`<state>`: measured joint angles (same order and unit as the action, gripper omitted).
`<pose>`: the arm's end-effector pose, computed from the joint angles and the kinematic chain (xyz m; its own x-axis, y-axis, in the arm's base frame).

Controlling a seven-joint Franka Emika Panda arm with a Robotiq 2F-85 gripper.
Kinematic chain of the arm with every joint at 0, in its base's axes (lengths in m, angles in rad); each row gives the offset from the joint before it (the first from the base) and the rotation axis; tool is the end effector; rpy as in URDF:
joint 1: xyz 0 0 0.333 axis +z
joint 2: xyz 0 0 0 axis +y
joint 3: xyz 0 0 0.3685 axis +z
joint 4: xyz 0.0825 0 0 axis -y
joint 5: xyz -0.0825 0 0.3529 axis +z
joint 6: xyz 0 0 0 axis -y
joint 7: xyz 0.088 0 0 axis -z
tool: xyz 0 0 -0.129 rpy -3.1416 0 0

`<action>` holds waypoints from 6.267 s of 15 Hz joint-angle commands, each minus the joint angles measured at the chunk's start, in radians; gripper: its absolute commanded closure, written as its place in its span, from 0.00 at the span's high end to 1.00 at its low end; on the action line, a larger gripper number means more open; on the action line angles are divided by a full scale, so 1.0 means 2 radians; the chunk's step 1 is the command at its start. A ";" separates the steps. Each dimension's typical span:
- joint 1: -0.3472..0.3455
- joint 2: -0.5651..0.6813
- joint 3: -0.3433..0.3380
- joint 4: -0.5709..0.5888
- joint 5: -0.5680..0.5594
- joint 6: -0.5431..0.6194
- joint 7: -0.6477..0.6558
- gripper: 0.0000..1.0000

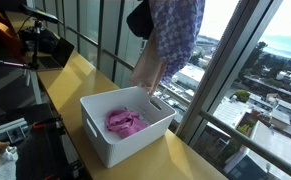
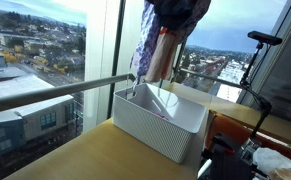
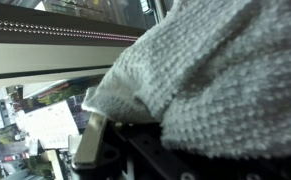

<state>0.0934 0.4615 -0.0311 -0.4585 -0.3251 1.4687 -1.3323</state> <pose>0.6078 0.0031 0.8479 0.3283 0.9348 -0.1353 0.7946 -0.1959 0.5746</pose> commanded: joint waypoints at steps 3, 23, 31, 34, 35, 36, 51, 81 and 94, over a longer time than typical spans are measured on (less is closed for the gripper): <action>0.000 0.018 0.000 0.019 0.021 -0.008 0.000 0.00; 0.024 0.054 0.004 0.012 0.032 -0.070 0.062 0.00; 0.012 0.085 0.014 0.024 0.059 -0.164 0.053 0.00; 0.011 0.102 0.018 0.025 0.067 -0.176 0.055 0.00; 0.010 0.108 0.019 0.025 0.071 -0.179 0.054 0.00; 0.010 0.114 0.020 0.024 0.074 -0.182 0.053 0.00; 0.009 0.227 0.032 0.025 0.092 -0.245 -0.001 0.00; 0.013 0.306 0.038 0.010 0.105 -0.231 0.002 0.98; 0.052 0.344 0.045 0.007 0.105 -0.105 -0.024 1.00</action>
<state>0.1988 1.1231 0.0510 -0.4553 -0.1146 1.2379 -1.3486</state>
